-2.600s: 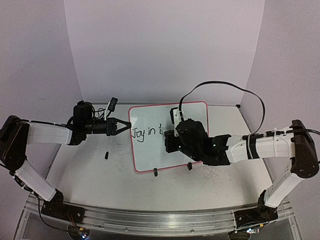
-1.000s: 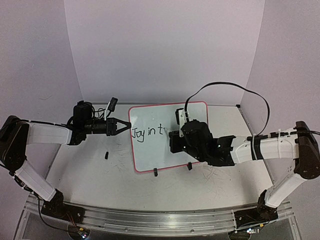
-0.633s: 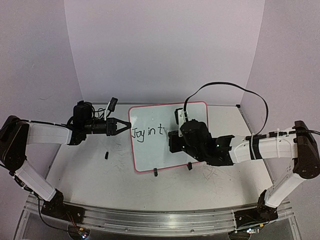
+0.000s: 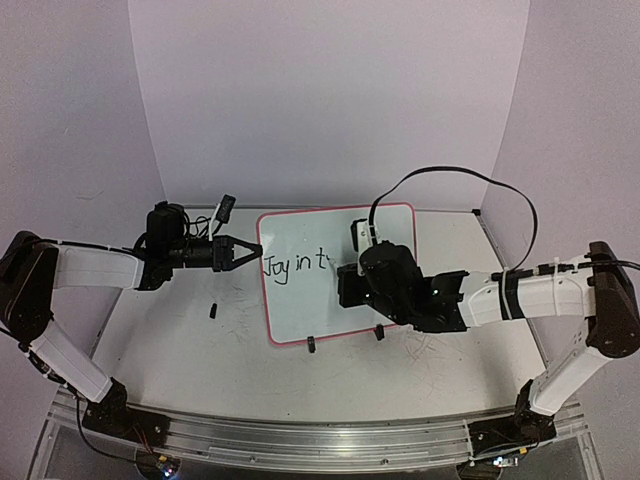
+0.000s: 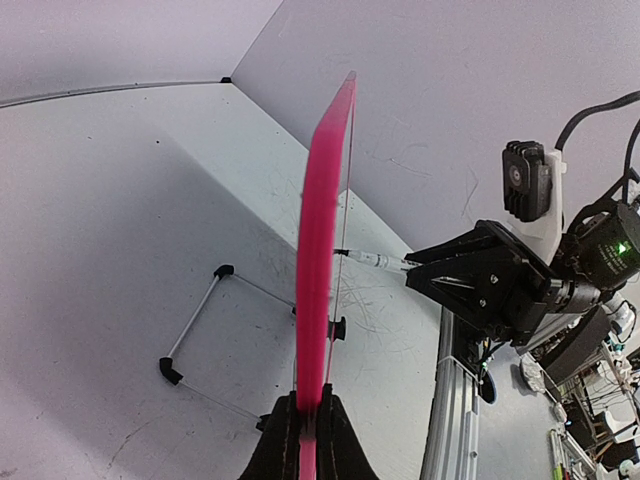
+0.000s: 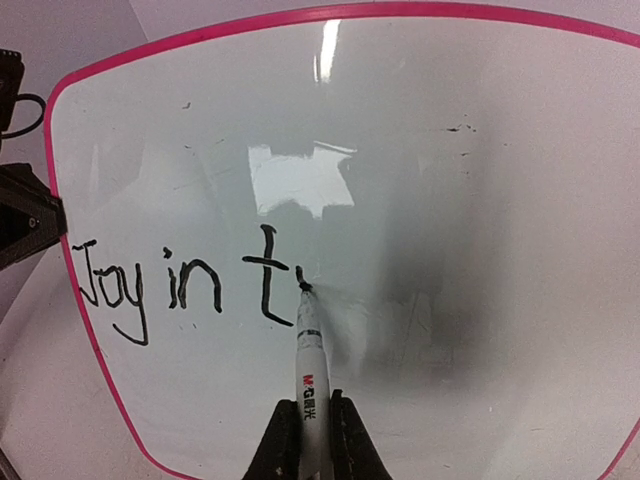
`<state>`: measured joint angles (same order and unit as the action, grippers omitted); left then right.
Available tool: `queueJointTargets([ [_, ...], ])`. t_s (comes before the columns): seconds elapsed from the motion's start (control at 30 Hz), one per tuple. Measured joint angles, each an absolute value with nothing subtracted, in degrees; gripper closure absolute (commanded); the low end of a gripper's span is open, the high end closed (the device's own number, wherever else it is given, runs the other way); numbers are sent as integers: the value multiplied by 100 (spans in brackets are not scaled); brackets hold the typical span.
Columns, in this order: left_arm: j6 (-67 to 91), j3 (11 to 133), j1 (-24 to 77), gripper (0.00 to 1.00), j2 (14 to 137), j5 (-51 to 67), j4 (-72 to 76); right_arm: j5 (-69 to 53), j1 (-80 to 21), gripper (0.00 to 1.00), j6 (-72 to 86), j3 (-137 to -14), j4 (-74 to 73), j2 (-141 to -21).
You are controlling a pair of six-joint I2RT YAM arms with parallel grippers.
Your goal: Write a sentence on the whiteboard
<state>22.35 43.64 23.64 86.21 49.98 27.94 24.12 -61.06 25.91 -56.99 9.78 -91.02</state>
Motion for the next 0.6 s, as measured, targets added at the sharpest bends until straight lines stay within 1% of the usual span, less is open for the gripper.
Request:
queueJointTargets([
  [0.6, 2235, 4364, 2364, 100, 8621, 4992, 2790, 2389, -6114, 100, 2780, -5671, 908, -9102],
])
